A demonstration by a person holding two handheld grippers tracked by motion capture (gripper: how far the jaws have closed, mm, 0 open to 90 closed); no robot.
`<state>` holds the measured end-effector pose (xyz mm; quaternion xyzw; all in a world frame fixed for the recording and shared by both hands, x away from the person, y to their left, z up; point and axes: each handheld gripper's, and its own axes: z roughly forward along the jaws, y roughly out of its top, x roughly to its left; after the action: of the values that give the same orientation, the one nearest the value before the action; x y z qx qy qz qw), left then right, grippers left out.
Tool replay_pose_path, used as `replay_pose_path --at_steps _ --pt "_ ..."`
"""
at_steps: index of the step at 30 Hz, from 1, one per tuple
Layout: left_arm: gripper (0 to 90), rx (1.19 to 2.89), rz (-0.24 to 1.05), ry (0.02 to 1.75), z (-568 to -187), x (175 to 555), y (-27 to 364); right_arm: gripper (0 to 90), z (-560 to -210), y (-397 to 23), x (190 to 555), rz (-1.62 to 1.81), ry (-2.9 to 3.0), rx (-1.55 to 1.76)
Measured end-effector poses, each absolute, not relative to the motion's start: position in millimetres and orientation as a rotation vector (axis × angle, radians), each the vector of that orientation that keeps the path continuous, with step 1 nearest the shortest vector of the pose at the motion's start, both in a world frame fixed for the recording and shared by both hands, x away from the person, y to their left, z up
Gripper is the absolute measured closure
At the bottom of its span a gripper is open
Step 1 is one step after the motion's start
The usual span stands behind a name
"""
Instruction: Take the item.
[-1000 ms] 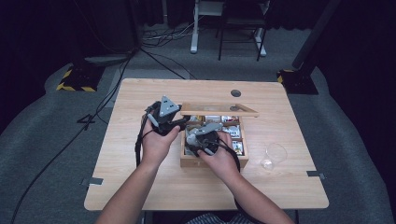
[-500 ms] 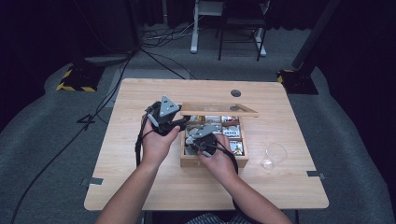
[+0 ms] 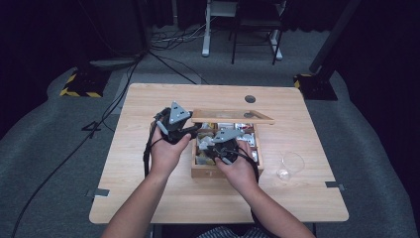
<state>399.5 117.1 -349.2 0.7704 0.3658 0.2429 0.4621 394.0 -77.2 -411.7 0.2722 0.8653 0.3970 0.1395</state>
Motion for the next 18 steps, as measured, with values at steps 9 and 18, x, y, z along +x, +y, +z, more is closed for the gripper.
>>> replay_pose_path --at_steps 9,18 --pt "53.8 1.890 0.605 0.894 -348 401 117 82.0 -398 -96 387 1.229 2.465 0.806" --pt "53.9 1.896 0.608 0.890 -346 403 117 82.0 -386 -121 380 1.250 2.436 0.834"
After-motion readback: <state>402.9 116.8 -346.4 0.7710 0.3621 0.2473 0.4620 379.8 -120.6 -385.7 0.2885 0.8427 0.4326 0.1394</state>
